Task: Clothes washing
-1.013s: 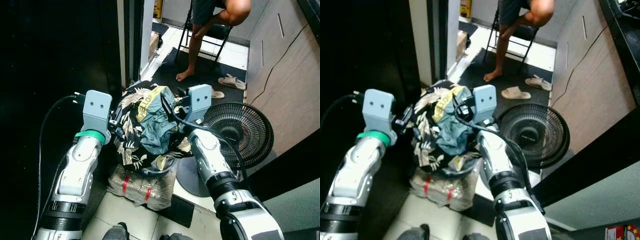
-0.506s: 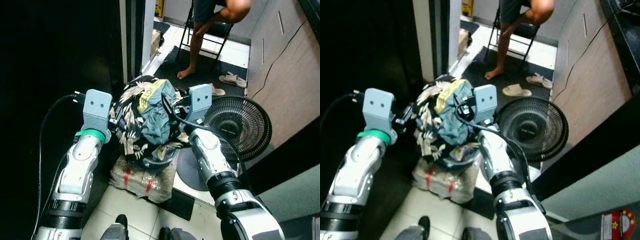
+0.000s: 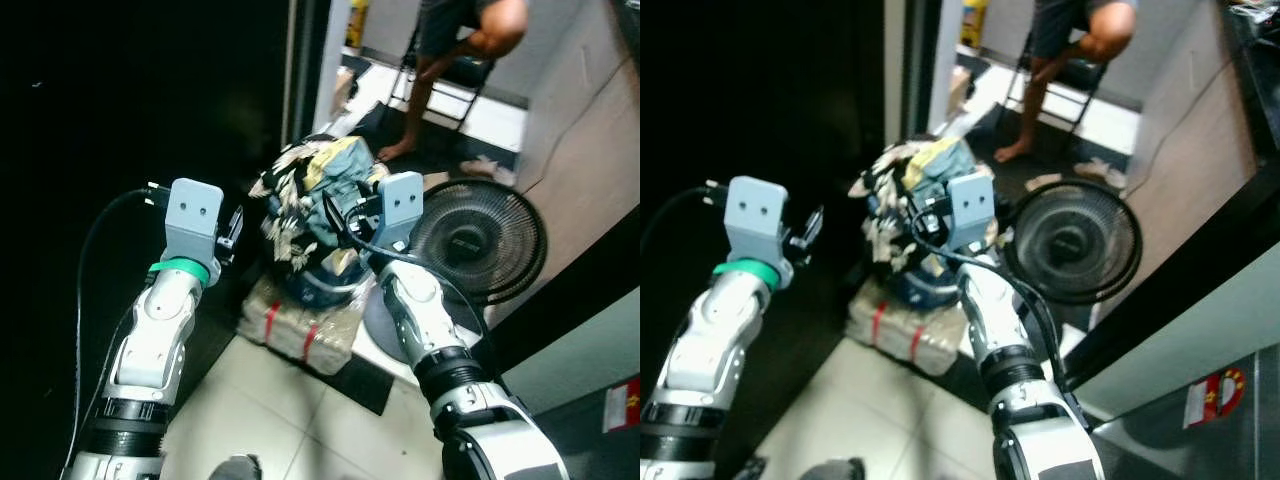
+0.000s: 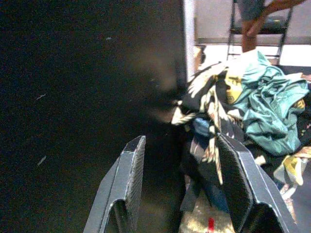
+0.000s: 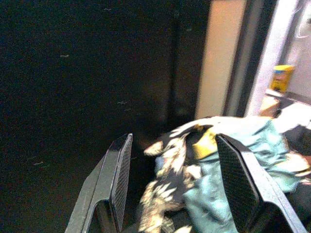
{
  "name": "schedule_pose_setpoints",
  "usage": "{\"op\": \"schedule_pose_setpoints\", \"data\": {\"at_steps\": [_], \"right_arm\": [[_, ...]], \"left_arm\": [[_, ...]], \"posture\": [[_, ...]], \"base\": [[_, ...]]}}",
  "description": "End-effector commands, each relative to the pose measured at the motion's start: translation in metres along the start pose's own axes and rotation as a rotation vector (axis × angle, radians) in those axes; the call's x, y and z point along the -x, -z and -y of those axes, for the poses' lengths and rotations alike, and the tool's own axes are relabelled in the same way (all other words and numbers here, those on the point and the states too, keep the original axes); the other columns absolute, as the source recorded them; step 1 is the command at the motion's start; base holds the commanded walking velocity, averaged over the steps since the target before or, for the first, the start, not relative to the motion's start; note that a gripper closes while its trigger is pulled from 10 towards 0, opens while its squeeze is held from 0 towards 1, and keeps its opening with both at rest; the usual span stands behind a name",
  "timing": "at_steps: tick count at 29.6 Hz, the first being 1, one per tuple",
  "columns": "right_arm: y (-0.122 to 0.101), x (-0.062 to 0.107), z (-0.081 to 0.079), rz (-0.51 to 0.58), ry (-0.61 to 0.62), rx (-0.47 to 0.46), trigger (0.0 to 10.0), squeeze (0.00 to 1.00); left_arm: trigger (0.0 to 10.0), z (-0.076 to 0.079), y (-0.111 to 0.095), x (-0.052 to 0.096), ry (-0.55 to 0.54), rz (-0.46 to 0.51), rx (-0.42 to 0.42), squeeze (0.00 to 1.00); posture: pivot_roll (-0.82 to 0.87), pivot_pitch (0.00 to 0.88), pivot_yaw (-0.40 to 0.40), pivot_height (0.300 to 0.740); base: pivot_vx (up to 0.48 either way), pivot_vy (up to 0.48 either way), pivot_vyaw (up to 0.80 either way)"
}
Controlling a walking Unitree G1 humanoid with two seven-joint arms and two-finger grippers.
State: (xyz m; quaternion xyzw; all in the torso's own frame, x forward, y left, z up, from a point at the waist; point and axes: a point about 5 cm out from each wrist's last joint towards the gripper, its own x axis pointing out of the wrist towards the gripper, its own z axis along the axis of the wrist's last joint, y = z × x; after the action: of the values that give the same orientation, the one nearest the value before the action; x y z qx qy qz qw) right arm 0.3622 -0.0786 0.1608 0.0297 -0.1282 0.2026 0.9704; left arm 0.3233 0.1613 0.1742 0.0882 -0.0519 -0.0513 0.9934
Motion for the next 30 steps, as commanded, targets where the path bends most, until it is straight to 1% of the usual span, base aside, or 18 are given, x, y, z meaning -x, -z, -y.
{"op": "schedule_pose_setpoints", "data": {"at_steps": [1,5,9,17,19,21,22,23,25,26,27,28,29,30], "right_arm": [[0.002,0.002,0.005,-0.014,0.013,0.008,10.0,0.00],[0.005,0.004,0.006,-0.027,0.019,0.011,10.0,0.00],[0.012,0.010,0.011,-0.052,0.043,0.017,10.0,0.00],[0.013,0.013,0.016,-0.057,0.063,0.022,10.0,0.00],[0.013,0.014,0.019,-0.057,0.072,0.023,10.0,0.00],[0.011,0.016,0.027,-0.053,0.107,0.013,10.0,0.00],[0.011,0.016,0.027,-0.053,0.107,0.013,10.0,0.00],[0.011,0.018,0.032,-0.054,0.130,0.002,10.0,0.00],[0.011,0.019,0.035,-0.054,0.144,-0.007,10.0,0.00],[0.012,0.024,0.044,-0.061,0.182,-0.002,10.0,0.00],[0.012,0.024,0.044,-0.061,0.182,-0.002,10.0,0.00],[0.014,0.029,0.054,-0.069,0.220,0.005,10.0,0.00],[0.015,0.035,0.062,-0.076,0.254,0.013,10.0,0.00],[0.016,0.038,0.067,-0.081,0.275,0.018,10.0,0.00]], "left_arm": [[10.0,0.005,0.002,-0.001,0.017,-0.005,0.001,0.00],[10.0,0.004,0.007,0.000,0.014,-0.021,-0.001,0.00],[10.0,0.007,0.010,0.000,0.036,-0.023,-0.021,0.00],[10.0,0.008,0.011,-0.001,0.041,-0.025,-0.025,0.00],[10.0,0.008,0.012,-0.001,0.043,-0.029,-0.028,0.00],[10.0,0.004,0.019,0.000,0.042,-0.047,-0.040,0.00],[10.0,0.004,0.019,0.000,0.042,-0.047,-0.040,0.00],[10.0,0.000,0.022,0.001,0.034,-0.058,-0.049,0.00],[10.0,-0.003,0.025,0.001,0.028,-0.065,-0.055,0.00],[10.0,-0.017,0.031,0.000,-0.007,-0.088,-0.066,0.00],[10.0,-0.017,0.031,0.000,-0.007,-0.088,-0.066,0.00],[10.0,-0.031,0.037,-0.001,-0.044,-0.107,-0.073,0.00],[10.0,-0.041,0.040,-0.002,-0.071,-0.120,-0.074,0.00],[10.0,-0.047,0.042,-0.003,-0.087,-0.127,-0.074,0.00]], "posture": [[0.10,0.009,-0.039,0.740],[0.10,0.008,-0.039,0.740],[0.09,0.003,-0.032,0.740],[0.08,0.000,-0.025,0.740],[0.08,0.000,-0.023,0.740],[0.07,0.000,-0.019,0.740],[0.07,0.000,-0.019,0.740],[0.07,0.000,-0.015,0.740],[0.07,0.000,-0.015,0.740],[0.05,0.000,-0.002,0.740],[0.05,0.000,-0.002,0.740],[0.05,0.000,0.004,0.740],[0.04,0.000,0.005,0.740],[0.04,0.000,0.011,0.740]], "base": [[0.000,0.000,0.00],[0.000,0.000,0.00],[0.432,0.000,0.00],[0.436,0.000,0.00],[0.439,0.000,0.00],[0.435,0.000,0.00],[0.435,0.000,0.00],[0.435,0.000,0.00],[0.433,0.000,0.00],[0.431,0.000,0.00],[0.431,0.000,0.00],[0.431,0.000,0.00],[0.431,0.000,0.00],[0.431,0.000,0.00]]}}
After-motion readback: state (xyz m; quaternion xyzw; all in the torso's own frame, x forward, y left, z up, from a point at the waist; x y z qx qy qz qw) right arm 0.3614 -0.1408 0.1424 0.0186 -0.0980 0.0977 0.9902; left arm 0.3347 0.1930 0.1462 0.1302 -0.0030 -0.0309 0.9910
